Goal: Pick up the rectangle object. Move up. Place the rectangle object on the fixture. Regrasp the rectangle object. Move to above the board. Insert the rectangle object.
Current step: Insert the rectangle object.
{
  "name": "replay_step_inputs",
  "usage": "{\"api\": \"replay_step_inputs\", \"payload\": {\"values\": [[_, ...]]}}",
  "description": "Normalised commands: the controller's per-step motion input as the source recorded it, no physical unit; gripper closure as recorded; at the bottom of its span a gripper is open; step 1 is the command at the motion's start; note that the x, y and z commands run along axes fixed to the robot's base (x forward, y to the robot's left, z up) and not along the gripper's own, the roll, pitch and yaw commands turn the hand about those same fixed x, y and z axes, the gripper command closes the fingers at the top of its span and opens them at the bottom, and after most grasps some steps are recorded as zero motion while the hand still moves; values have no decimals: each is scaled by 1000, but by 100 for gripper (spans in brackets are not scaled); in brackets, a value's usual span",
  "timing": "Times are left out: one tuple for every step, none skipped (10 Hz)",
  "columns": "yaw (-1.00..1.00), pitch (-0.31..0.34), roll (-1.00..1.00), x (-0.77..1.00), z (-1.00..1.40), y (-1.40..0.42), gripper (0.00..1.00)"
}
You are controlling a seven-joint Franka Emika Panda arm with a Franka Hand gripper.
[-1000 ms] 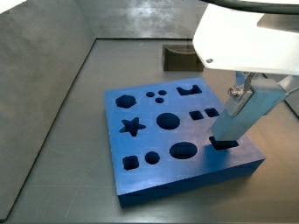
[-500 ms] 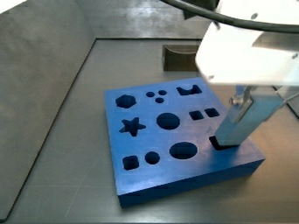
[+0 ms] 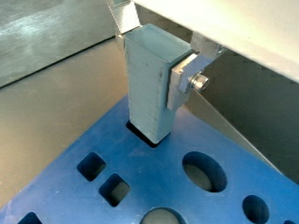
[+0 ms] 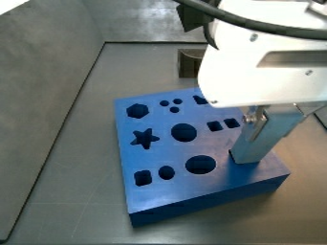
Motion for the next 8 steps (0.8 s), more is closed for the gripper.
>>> {"api": "replay_step_inputs", "payload": {"values": [[0, 0, -31, 0, 0, 0, 100], [0, 0, 23, 0, -6, -17, 100], [-40, -243, -117, 123, -837, 343, 100], [0, -171, -51, 46, -980, 397, 100], [0, -111, -63, 103, -1000, 294, 100], [-3, -109, -63, 83, -1000, 277, 100], [-29, -131, -77, 83, -1000, 251, 100], [0, -37, 0, 3, -154, 0, 100]]}}
